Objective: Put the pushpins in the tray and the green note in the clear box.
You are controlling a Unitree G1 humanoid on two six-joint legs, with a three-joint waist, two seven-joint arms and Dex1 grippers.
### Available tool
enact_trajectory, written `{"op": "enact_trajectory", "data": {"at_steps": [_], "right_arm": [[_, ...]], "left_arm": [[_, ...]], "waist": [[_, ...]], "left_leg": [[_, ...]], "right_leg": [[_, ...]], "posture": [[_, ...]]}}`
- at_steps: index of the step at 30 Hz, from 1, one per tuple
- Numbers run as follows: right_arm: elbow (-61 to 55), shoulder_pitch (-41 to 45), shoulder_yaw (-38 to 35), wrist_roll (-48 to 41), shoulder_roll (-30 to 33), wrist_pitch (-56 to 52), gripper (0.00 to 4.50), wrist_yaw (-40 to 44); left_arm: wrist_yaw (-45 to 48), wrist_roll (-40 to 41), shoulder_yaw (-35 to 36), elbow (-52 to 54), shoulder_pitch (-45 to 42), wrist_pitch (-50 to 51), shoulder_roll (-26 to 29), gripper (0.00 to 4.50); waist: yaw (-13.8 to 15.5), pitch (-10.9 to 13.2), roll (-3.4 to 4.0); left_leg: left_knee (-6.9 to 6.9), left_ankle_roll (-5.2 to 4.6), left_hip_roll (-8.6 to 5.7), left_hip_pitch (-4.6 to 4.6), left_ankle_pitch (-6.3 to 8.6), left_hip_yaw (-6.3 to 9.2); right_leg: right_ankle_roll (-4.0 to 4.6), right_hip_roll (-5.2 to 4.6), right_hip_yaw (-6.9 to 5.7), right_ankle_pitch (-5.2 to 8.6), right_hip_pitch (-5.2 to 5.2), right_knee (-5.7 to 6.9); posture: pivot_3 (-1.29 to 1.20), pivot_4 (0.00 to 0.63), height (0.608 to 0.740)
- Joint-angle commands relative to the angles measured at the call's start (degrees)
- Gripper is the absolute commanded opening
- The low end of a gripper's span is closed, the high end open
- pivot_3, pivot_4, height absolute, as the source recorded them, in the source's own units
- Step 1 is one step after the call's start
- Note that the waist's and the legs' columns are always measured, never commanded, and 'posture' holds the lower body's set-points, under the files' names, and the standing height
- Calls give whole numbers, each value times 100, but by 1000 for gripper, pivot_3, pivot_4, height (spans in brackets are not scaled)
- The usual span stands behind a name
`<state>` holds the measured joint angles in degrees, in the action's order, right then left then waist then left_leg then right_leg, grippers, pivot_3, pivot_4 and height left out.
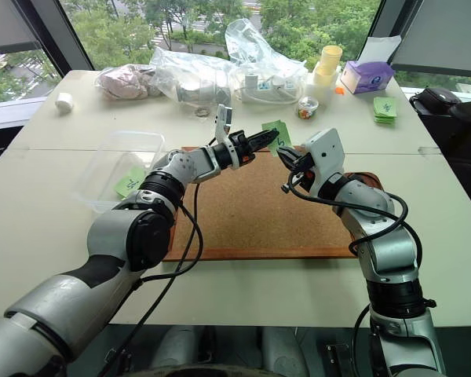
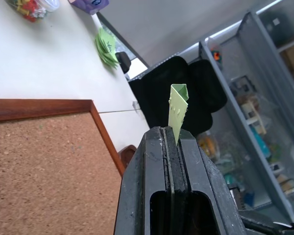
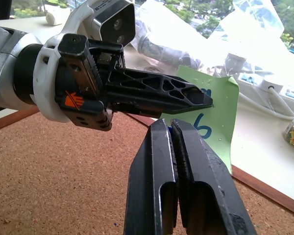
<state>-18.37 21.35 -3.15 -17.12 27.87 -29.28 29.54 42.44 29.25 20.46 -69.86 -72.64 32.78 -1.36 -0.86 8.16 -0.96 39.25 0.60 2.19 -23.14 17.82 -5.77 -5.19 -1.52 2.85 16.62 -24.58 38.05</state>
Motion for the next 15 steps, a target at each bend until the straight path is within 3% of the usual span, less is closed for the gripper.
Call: {"op": "enact_trajectory", "data": {"at_steps": [1, 7, 12, 15], "right_arm": [[-210, 141, -279, -141, -120, 96, 0, -174], [91, 116, -1489, -688, -376, -389, 0, -990], [1415, -109, -1713, -20, -112, -127, 0, -1488], [2120, -114, -1691, 129, -34, 47, 0, -1521]], "left_arm": [[132, -197, -123, 48, -14, -163, 23, 70], [319, -172, -77, 211, 155, 57, 177, 70], [754, -785, -1035, 1306, 752, -279, 8, 70], [592, -781, -1237, 2027, 1135, -258, -180, 70]], "waist": [[1, 0, 0], [5, 0, 0], [15, -1, 1], [4, -1, 2]], "left_leg": [[0, 0, 0, 0, 0, 0], [1, 0, 1, 0, 0, 0], [1, 0, -4, -1, 0, -2], [0, 1, -3, 1, -1, -7]], "right_leg": [[0, 0, 0, 0, 0, 0], [0, -3, 0, 0, 0, 4], [0, -7, 1, 0, 0, 4], [0, -8, 7, 0, 0, 5]], "posture": [[0, 150, 738], [0, 150, 738], [0, 150, 738], [0, 150, 738]]}}
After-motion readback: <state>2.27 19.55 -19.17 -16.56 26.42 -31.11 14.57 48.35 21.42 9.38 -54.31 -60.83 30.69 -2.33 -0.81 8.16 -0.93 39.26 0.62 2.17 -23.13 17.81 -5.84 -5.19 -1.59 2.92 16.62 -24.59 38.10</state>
